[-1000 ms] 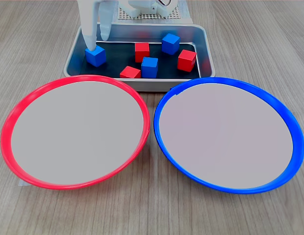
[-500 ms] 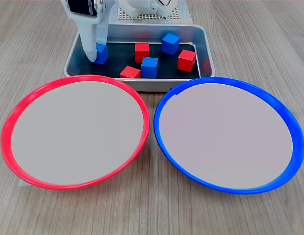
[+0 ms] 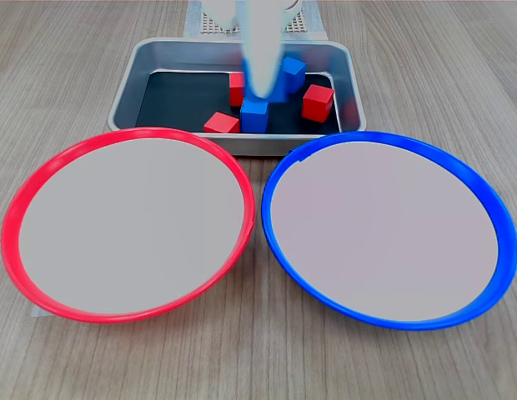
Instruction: Move six blocks from tray to matching dishes
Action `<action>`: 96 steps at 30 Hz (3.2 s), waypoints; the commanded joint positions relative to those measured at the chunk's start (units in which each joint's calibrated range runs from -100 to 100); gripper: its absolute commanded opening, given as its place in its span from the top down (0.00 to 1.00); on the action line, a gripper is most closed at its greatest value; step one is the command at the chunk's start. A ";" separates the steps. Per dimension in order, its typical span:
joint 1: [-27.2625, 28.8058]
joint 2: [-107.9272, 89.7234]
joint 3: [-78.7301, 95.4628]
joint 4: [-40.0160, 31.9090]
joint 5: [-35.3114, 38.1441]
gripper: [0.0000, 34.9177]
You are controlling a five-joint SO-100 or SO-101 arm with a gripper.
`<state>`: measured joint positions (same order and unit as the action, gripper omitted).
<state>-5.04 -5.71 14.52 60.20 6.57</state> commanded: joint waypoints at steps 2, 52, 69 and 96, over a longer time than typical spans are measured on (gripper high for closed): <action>-8.65 9.59 -8.92 -11.04 -0.68 0.99; 13.47 9.59 7.37 6.62 34.92 0.99; 14.50 23.58 -34.23 2.00 7.52 0.99; 7.07 -5.67 18.48 11.33 -3.47 0.45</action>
<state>3.10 -10.83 32.67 72.43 6.18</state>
